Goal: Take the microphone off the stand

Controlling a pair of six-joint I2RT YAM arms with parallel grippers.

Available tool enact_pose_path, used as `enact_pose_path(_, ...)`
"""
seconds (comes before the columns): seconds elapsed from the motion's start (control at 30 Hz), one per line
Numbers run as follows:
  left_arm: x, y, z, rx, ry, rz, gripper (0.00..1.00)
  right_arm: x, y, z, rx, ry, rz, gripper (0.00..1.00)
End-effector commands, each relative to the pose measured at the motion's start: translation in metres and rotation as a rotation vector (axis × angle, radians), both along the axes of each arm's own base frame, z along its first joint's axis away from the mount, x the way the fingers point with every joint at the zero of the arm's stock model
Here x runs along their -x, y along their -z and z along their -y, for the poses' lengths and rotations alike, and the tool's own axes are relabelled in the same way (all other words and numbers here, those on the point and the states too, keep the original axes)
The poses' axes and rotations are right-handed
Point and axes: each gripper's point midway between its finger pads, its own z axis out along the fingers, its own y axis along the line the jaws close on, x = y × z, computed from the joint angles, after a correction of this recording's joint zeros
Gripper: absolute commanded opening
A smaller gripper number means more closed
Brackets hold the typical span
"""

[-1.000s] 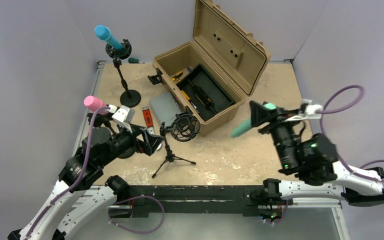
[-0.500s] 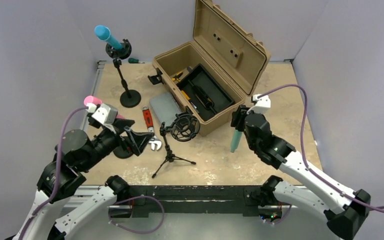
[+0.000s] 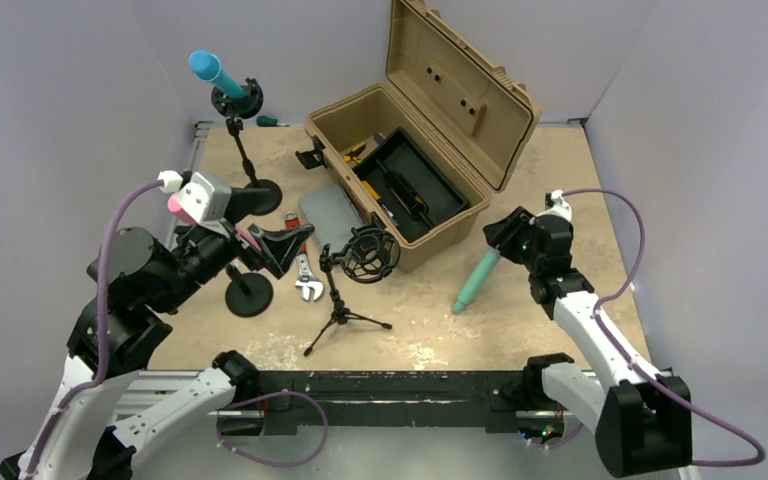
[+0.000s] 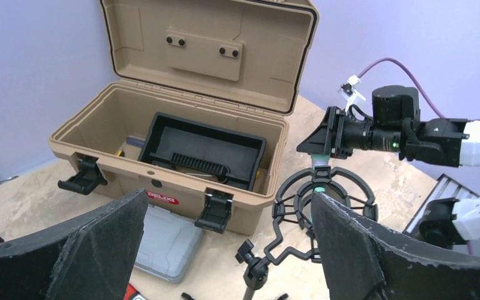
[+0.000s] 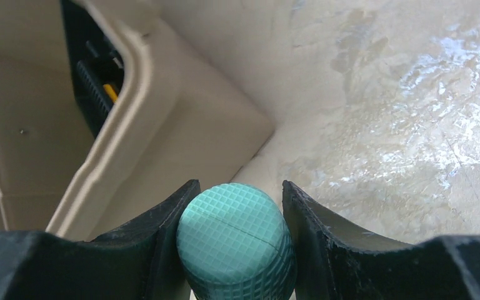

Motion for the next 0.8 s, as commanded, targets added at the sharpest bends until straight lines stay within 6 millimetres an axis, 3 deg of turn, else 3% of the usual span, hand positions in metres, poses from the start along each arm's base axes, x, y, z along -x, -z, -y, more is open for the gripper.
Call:
enact_pose_path(0.0, 0.000, -0.003, 0.004, -0.018, 0.026, 0.111, 1.00, -0.015, 0.000, -0.003, -0.129, -0.051, 0.020, 0.00)
enact_pose_path(0.27, 0.007, 0.026, -0.001, -0.027, 0.036, 0.177, 1.00, -0.030, 0.033, 0.003, -0.313, 0.015, -0.088, 0.00)
enact_pose_path(0.4, 0.006, 0.031, 0.000, -0.028, 0.037, 0.186, 1.00, -0.040, 0.041, 0.010, -0.393, 0.073, -0.108, 0.00)
enact_pose_path(0.5, 0.002, 0.036, 0.002, -0.050, 0.038, 0.183, 1.00, -0.045, 0.040, 0.006, -0.440, 0.071, -0.102, 0.08)
enact_pose_path(0.77, 0.004, 0.037, -0.002, -0.052, 0.024, 0.192, 1.00, -0.044, 0.068, 0.006, -0.531, 0.159, -0.210, 0.10)
